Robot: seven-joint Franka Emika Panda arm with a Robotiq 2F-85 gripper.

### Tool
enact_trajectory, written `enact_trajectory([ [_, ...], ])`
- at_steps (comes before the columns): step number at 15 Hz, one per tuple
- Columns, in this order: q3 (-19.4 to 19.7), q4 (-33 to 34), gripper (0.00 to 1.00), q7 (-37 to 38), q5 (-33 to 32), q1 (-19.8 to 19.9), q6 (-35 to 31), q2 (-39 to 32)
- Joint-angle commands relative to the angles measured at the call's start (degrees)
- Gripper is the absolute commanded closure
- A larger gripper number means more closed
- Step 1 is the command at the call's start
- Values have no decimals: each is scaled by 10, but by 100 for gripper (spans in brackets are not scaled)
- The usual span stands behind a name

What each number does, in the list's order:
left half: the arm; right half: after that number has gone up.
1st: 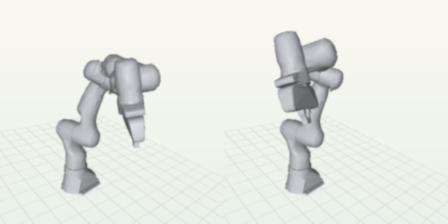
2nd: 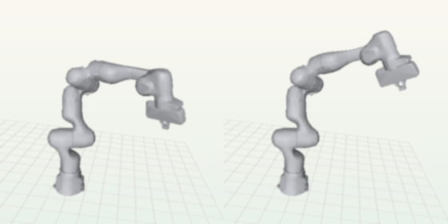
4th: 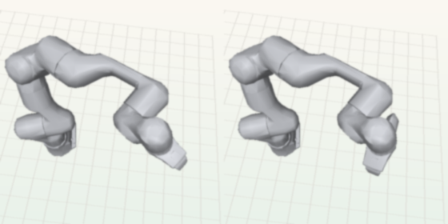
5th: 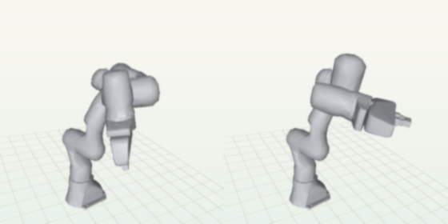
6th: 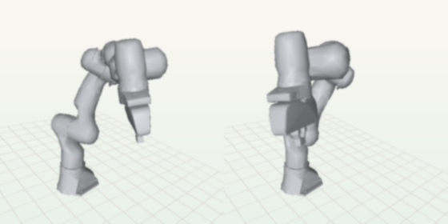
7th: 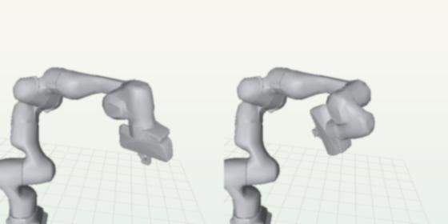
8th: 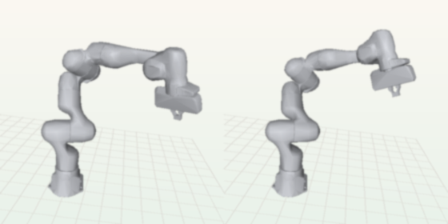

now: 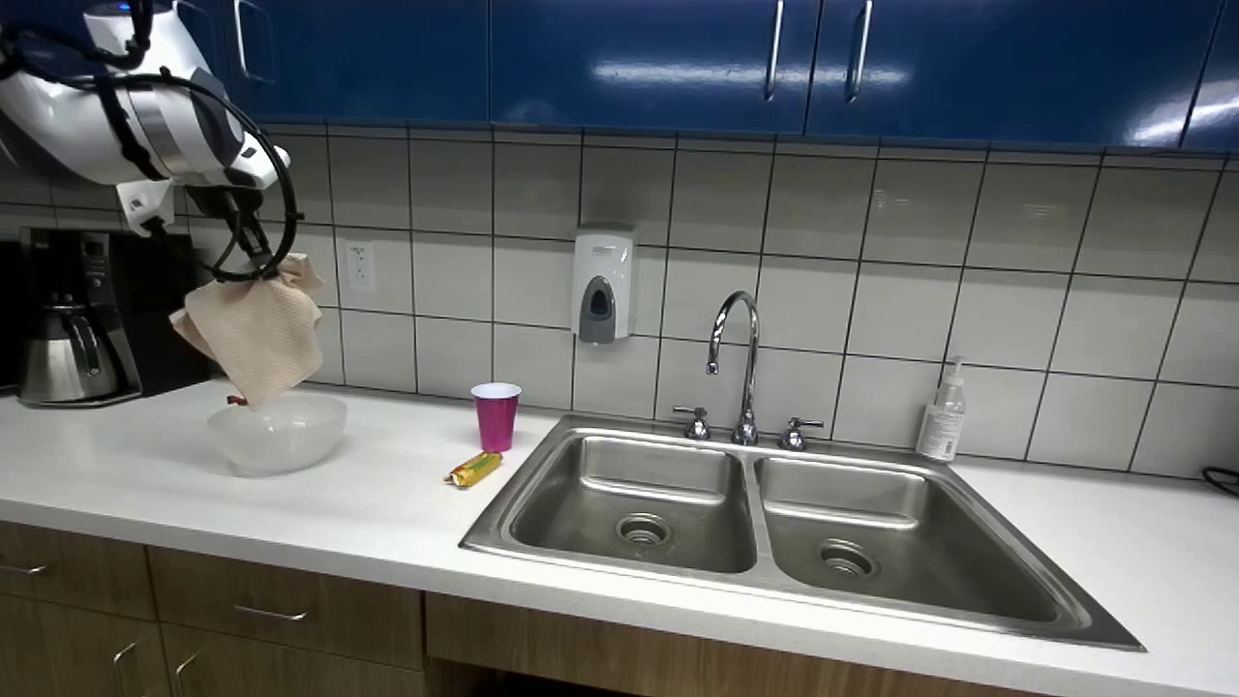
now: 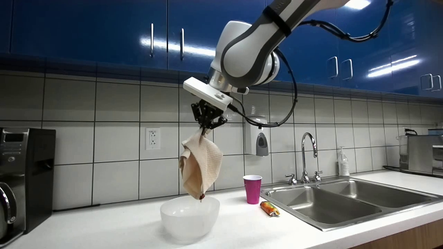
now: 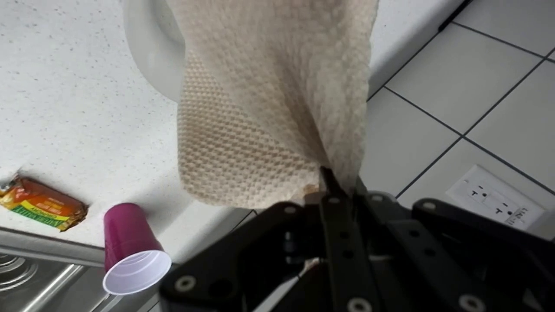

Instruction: Put the towel in the bowl

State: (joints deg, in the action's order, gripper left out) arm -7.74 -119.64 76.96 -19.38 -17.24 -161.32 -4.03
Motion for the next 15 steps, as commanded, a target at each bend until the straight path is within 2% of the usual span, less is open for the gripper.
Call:
enact_trajectory([
  [1, -2, 43, 99, -5, -14, -7, -11, -42],
  [8, 2, 94, 99, -18, -14, -18, -9, -114],
  [15, 5, 89, 99, -26, -13, -15, -14, -147],
])
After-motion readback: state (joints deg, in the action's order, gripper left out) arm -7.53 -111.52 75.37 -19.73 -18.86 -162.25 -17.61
